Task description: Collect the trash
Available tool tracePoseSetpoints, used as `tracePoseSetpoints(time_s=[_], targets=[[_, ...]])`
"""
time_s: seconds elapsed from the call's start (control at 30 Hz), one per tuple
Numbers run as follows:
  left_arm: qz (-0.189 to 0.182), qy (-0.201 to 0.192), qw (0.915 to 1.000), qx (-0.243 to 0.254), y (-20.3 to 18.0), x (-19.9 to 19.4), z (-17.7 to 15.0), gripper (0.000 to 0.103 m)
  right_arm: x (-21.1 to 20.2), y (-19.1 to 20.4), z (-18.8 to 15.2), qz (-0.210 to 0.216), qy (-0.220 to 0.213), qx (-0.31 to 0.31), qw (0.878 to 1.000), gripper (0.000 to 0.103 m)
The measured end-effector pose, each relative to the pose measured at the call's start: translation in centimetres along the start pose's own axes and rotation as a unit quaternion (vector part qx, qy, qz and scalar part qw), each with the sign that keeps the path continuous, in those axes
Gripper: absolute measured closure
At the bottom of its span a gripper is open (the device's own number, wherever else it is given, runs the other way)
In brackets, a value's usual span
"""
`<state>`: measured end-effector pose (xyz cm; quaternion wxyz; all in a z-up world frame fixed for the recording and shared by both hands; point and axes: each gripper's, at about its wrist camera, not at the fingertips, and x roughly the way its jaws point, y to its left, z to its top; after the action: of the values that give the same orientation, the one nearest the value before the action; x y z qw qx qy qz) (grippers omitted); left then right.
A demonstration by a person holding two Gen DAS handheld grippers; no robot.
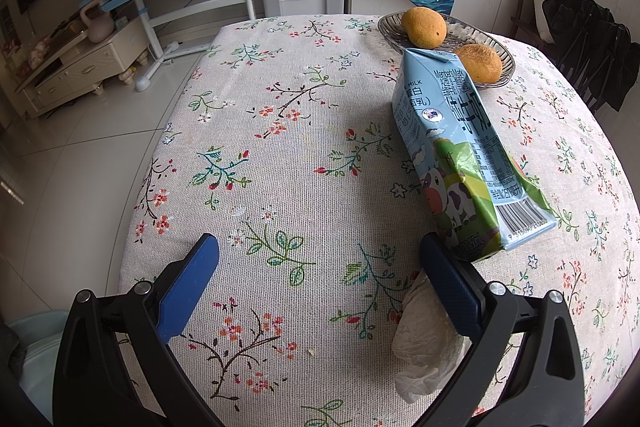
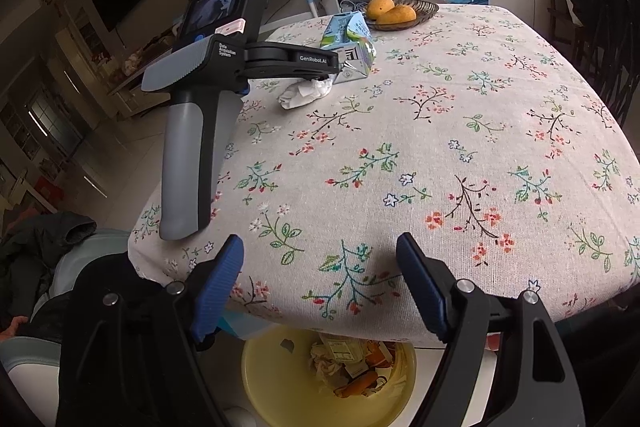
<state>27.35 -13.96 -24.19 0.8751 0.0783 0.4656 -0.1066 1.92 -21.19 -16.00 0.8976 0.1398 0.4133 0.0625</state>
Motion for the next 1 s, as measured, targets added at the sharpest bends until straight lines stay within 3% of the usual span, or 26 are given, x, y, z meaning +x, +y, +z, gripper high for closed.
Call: tracePoseSetpoints(time_s=[1.0], targets=[[0.000, 0.000, 1.0000, 0.000, -0.04, 0.01, 0.06, 0.006, 0.00, 0.19, -0.19, -0.002, 0.001, -0.006, 1.000, 0.027]])
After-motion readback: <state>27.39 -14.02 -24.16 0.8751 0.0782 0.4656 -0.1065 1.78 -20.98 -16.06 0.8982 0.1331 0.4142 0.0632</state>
